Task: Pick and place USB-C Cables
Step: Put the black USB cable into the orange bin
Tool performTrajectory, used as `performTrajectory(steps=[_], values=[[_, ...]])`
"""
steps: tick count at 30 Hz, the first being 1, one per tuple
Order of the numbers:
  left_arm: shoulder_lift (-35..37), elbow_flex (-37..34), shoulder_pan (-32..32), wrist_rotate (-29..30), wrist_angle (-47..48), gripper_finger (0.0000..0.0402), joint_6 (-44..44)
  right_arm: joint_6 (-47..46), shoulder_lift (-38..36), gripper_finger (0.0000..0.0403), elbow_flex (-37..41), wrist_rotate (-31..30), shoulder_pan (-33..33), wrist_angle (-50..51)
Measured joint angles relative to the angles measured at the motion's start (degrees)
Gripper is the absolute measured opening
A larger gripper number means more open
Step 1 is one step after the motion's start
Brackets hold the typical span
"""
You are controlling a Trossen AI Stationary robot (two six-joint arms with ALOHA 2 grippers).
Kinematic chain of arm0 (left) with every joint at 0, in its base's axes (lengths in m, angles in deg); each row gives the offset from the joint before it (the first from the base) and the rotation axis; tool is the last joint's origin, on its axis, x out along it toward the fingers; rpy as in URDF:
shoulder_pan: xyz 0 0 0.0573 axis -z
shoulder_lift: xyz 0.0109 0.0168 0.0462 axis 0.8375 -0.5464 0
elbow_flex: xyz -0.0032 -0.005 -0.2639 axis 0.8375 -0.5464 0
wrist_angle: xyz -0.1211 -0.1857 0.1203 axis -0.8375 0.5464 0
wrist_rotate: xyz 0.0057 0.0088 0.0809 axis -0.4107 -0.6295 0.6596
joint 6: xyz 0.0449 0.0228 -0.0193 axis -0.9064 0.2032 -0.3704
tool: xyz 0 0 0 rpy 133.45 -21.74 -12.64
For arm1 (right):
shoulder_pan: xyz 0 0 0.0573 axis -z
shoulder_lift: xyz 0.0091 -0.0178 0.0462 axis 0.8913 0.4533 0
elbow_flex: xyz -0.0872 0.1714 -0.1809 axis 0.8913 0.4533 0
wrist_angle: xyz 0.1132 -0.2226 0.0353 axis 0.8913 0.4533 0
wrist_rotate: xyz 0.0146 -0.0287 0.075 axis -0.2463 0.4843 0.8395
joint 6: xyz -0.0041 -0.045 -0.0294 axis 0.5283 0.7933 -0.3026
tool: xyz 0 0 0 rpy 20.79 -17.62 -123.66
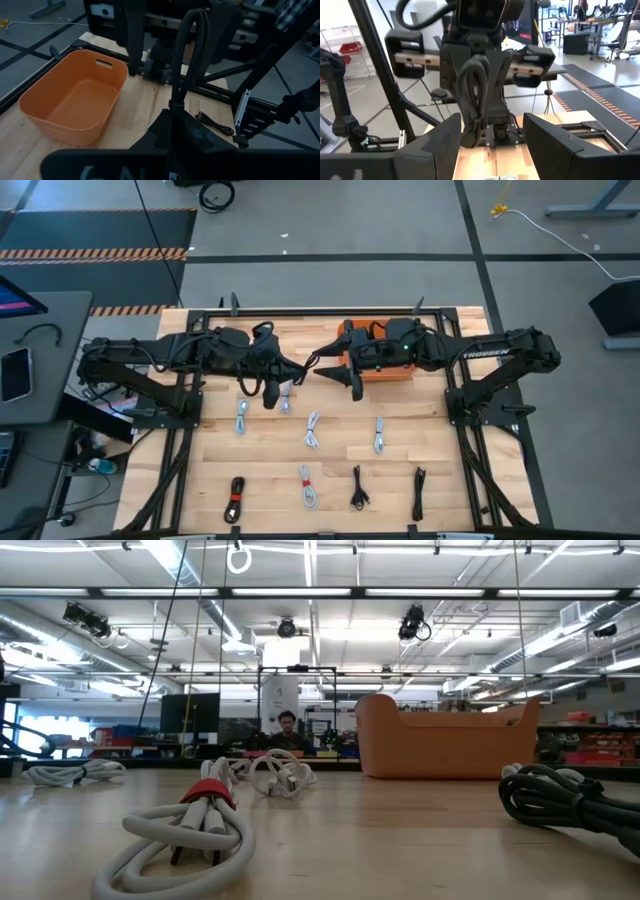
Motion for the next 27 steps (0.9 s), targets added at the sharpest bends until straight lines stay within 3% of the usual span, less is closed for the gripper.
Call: performTrajectory(steps=[15,19,23,27], values=[[0.0,0.02,0.0,0.0,0.38,0.0015,-0.02,-0.53,5.07,0.0208,-0.01,2.92,0.41,-14.26],[0.0,0.02,0.0,0.02,0.61,0.0015,-0.07,-0.55,5.05,0.0154,0.0,3.46,0.67,-13.98],[0.0,0.02,0.0,-0.16,1.03,0.0015,-0.11,-0.52,5.03,0.004,-0.02,4.88,0.69,-12.78],[0.0,0.02,0.02,-0.17,0.73,0.0023,-0.28,-1.26,4.99,0.0021,-0.02,5.94,0.78,-12.68]])
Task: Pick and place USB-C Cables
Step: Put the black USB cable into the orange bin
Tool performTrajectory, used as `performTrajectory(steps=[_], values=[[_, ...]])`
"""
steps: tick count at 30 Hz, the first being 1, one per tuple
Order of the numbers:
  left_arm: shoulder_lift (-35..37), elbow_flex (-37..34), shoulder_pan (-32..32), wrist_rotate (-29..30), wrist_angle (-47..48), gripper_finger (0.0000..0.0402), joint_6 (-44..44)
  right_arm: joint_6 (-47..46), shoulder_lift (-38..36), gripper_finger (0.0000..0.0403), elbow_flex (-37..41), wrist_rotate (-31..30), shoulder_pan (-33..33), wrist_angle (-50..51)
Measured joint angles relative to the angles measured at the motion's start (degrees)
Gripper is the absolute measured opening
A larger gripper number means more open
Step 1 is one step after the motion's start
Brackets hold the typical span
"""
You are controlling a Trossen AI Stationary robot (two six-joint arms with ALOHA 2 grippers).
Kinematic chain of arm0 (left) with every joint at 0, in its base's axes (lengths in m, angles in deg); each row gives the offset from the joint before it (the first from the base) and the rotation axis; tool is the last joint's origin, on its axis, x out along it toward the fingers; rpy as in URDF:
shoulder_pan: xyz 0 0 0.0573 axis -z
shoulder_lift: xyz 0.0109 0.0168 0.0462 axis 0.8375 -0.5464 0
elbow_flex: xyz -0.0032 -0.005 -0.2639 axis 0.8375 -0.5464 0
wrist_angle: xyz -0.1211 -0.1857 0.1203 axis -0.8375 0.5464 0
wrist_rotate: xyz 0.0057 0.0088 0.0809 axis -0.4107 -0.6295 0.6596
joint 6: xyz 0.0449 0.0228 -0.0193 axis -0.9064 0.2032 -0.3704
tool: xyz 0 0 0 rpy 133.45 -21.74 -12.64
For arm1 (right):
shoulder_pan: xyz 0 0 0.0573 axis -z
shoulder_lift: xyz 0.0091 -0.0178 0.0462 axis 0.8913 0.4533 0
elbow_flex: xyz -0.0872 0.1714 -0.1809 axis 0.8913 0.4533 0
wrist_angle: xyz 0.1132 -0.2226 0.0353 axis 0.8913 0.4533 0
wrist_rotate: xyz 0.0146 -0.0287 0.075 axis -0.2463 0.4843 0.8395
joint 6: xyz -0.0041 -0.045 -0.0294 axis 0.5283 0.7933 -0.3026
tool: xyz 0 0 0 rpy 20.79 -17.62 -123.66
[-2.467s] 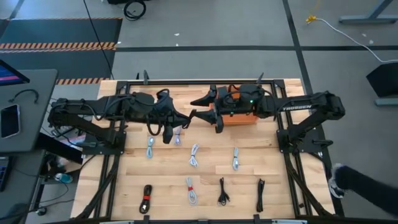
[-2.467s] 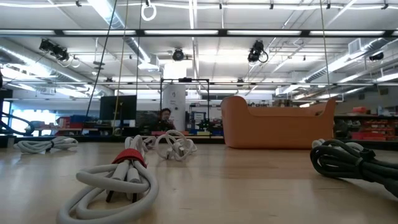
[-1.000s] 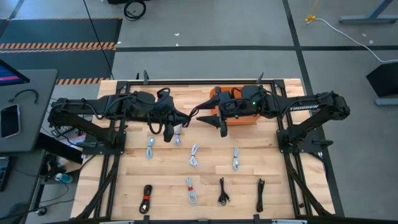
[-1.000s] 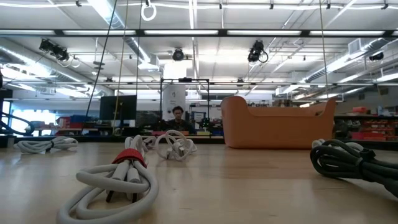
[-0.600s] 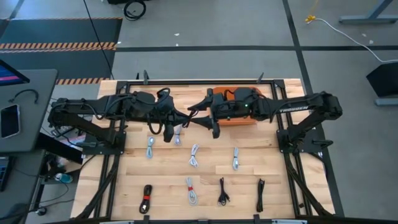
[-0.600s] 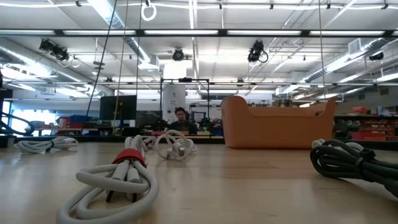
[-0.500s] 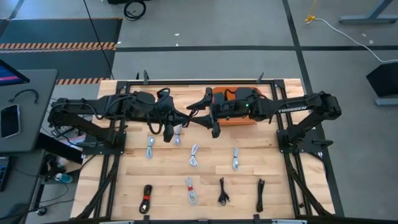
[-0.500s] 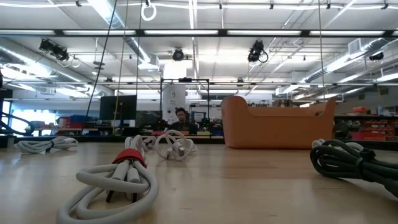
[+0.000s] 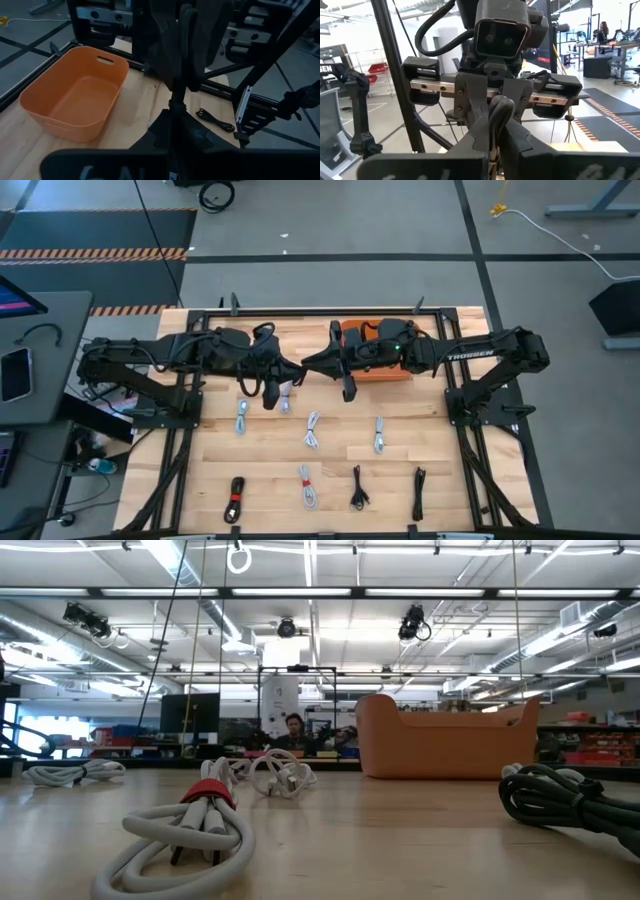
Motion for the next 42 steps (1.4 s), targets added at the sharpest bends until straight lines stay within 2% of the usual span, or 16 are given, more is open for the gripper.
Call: performTrajectory(steps=[12,18,22,26,30,35,42], values=[[-0.07,-0.17,-0.09,0.76,-7.75,0.0168,-7.23,-0.3,-0.83,0.0021,-0.31,0.6,3.74,3.01],[-0.22,-0.22,-0.22,1.56,-9.12,0.0214,-9.05,-0.29,-3.31,0.002,-0.16,1.82,8.96,9.44],[0.41,0.26,0.2,-1.17,-10.63,0.022,-9.73,1.07,-5.63,0.002,0.29,-4.56,14.02,22.27],[-0.07,0.02,-0.03,-0.28,-10.07,0.0217,-9.64,-0.31,-9.93,0.002,-0.15,-7.94,17.86,37.95],[0.15,0.09,0.04,0.03,-10.55,0.0213,-9.58,-2.02,-10.32,0.002,0.24,-11.76,19.39,53.2],[0.04,0.07,0.01,-0.03,-10.22,0.0213,-9.54,-3.92,-9.98,0.002,1.46,-13.64,19.47,62.97],[0.04,0.07,0.07,-0.04,-10.01,0.0213,-10.54,-7.61,-10.16,0.002,9.58,-15.7,21.08,64.34]])
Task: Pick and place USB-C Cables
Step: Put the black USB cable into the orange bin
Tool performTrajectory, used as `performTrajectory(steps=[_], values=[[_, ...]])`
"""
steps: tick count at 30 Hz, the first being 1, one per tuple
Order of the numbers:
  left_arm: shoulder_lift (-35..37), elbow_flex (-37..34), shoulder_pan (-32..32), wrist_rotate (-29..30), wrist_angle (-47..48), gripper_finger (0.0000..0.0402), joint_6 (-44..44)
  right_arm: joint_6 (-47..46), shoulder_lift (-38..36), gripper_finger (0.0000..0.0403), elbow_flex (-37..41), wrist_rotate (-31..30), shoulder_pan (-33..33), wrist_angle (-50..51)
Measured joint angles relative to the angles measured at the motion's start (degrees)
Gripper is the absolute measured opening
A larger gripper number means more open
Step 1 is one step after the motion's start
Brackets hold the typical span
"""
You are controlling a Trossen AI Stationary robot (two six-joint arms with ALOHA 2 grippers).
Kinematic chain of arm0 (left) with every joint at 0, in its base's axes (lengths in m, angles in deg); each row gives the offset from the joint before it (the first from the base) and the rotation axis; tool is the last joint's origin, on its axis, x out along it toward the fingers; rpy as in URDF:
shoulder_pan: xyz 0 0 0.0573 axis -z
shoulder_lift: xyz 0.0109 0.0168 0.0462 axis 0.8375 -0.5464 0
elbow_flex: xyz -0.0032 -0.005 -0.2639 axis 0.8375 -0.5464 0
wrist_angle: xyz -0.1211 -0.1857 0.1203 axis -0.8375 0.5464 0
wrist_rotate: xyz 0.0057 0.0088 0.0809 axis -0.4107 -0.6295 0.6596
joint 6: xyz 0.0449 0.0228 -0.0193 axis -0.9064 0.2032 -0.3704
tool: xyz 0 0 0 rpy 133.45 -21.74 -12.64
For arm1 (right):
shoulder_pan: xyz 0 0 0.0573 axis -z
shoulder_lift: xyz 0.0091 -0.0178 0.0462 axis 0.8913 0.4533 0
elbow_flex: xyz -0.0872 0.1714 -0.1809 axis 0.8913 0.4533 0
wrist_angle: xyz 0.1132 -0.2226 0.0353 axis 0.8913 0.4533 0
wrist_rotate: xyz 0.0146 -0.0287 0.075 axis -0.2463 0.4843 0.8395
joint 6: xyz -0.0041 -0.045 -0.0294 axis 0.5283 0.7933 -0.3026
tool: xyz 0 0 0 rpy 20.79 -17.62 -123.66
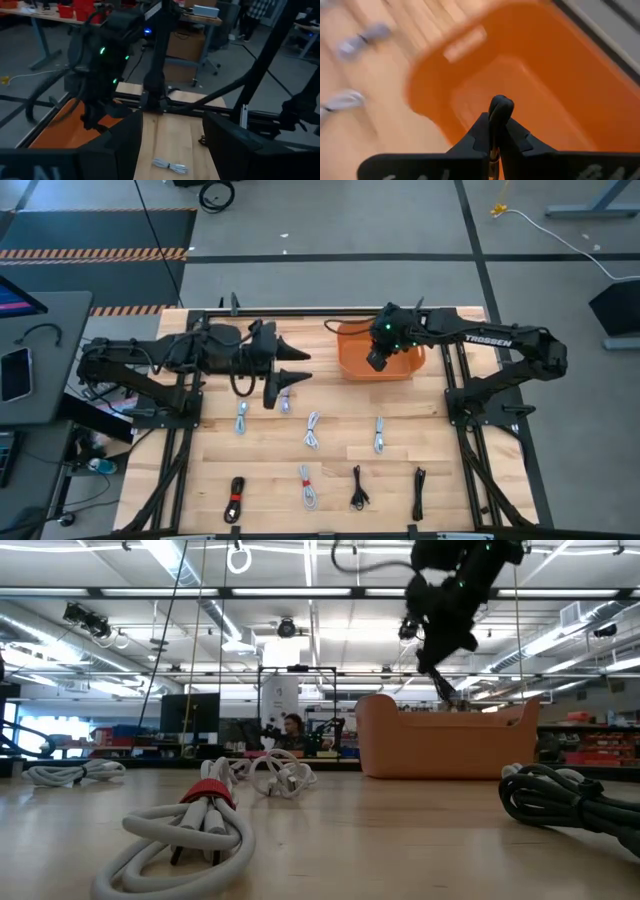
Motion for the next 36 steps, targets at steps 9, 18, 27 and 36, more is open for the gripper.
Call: performTrajectory(steps=[9,18,27,36], values=[[0.0,0.0,-0.04,0.16,0.07,0.0213,-0.03,-6.08,-0.07,0.002,9.65,-0.89,5.35,-4.83],[0.0,-0.02,-0.09,0.22,0.12,0.0213,0.2,-9.06,-0.07,0.002,11.49,-0.89,9.58,-3.57],[0.0,-0.02,-0.09,0.22,0.12,0.0213,0.15,-4.18,-0.09,0.002,11.18,1.47,10.05,-5.2],[-0.02,-0.02,-0.15,0.22,0.13,0.0213,0.11,7.9,-0.09,0.002,5.82,10.72,9.45,4.84]])
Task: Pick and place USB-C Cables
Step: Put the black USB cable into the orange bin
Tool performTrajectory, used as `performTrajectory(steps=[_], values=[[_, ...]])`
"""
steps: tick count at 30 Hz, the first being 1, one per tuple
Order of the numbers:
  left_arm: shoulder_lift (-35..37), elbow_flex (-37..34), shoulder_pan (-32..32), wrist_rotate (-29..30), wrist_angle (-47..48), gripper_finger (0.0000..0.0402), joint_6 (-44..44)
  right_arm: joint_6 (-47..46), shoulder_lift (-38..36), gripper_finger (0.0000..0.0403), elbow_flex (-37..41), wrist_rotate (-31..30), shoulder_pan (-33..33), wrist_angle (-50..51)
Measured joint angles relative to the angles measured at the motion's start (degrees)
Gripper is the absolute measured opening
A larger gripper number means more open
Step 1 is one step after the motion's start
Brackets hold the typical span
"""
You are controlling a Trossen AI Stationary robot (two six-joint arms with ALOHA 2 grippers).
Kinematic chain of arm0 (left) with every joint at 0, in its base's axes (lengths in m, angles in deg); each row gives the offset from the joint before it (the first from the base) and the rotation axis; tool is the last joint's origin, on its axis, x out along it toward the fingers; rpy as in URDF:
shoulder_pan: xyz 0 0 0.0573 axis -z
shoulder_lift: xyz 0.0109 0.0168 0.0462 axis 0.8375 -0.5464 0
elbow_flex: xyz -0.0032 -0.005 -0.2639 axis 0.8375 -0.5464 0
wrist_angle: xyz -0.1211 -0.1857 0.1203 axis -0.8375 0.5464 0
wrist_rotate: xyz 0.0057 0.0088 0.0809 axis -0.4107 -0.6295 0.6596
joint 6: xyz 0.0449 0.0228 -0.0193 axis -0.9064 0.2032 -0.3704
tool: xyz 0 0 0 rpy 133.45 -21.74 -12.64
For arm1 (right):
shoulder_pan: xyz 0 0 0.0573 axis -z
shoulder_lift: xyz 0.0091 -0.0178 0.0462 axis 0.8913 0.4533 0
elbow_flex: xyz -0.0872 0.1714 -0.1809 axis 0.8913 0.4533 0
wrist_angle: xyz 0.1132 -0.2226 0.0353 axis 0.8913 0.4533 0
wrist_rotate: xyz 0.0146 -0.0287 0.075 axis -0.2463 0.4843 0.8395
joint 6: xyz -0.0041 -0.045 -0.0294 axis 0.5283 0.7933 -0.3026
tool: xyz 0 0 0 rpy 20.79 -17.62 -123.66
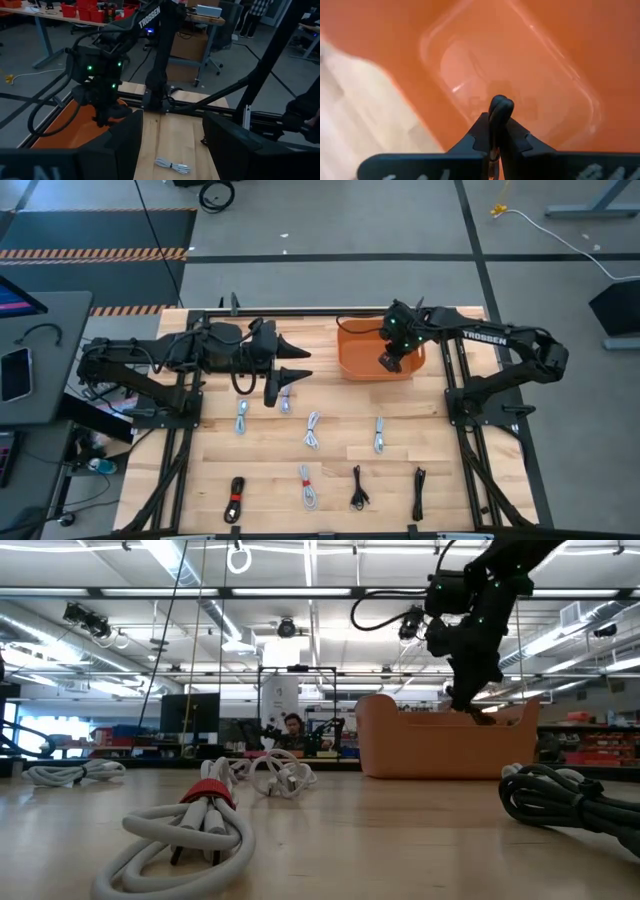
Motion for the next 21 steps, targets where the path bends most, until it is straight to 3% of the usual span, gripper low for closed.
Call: performTrajectory(steps=[11,21], values=[[0.0,-0.02,0.0,0.0,0.01,0.0213,-0.02,12.17,1.35,0.002,-11.39,4.59,-1.84,9.93],[0.0,-0.02,0.02,-0.02,0.01,0.0213,0.85,26.26,12.81,0.002,-16.23,7.44,-3.66,18.15]])
